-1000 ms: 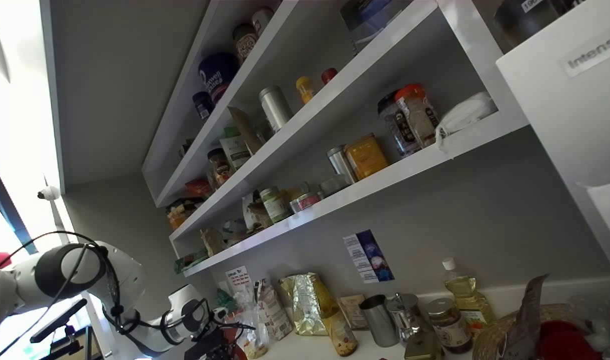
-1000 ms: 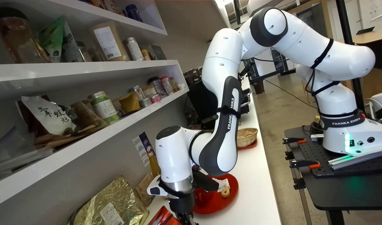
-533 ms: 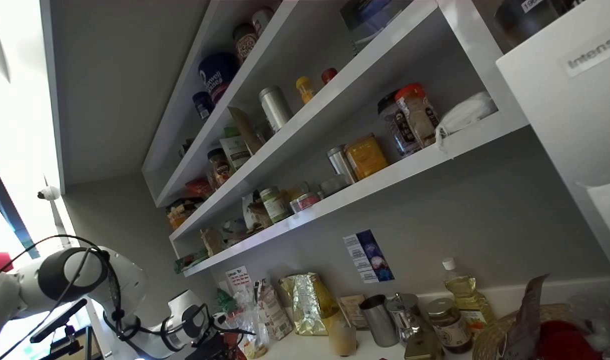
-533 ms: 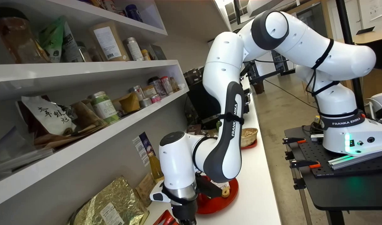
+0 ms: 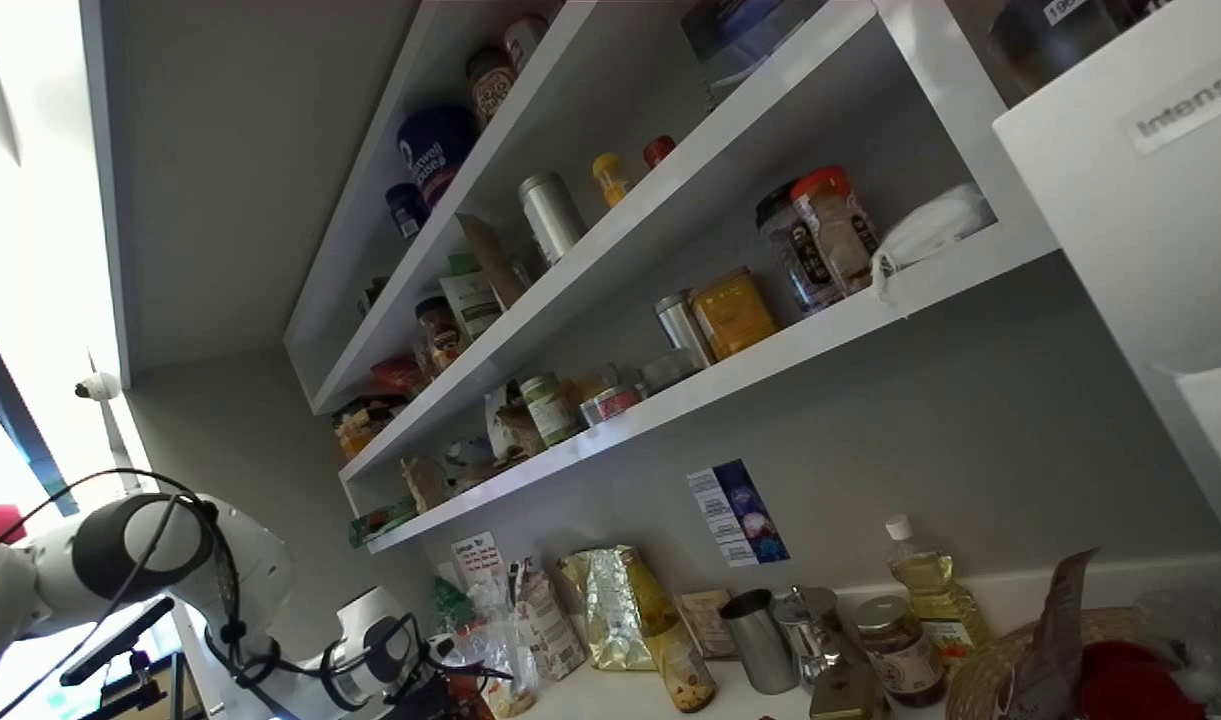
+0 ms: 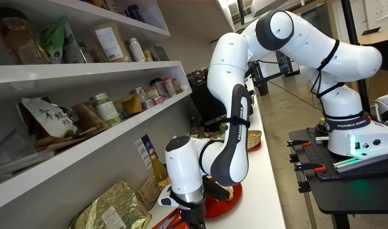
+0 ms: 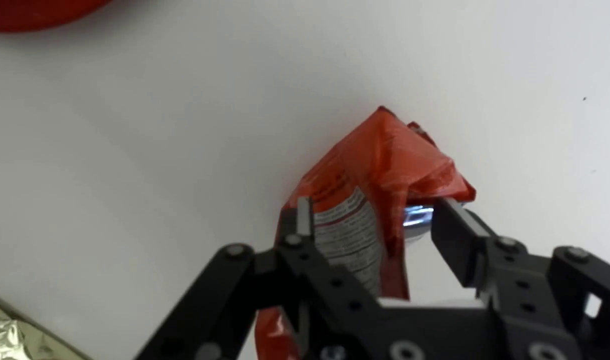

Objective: Put the orange packet on the counter

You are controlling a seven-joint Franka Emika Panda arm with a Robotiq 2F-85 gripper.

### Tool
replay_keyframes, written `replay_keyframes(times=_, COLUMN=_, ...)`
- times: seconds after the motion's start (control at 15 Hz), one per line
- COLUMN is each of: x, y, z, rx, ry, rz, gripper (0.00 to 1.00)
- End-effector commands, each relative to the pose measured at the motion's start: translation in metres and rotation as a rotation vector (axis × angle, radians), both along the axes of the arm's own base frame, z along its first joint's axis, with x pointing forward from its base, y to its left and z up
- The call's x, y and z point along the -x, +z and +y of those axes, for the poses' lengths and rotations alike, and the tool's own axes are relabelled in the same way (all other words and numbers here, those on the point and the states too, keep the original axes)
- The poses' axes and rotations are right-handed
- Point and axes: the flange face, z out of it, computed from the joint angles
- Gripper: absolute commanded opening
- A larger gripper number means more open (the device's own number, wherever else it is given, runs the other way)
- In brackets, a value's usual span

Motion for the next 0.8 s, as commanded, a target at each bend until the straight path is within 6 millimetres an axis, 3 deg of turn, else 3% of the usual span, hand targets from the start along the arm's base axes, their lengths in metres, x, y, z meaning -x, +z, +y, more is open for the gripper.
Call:
replay_keyframes(times=0.0, x=0.025, y=0.009, z=-0.026, rx=0.061, ry=-0.01, rz=0.045, gripper=0.95)
replay_keyframes(times=0.13, x=0.041, y=0.015, z=-0.042, rx=0.095, ry=-0.013, rz=0.09, gripper=1.0)
replay_keyframes(times=0.33, x=0.067, y=0.033, z=-0.066, rx=0.155, ry=-0.028, rz=0.175, gripper=1.0)
replay_keyframes(times=0.73, x=0.121, y=0.1, z=-0.118, rx=0.229, ry=0.03, rz=0.468, gripper=1.0)
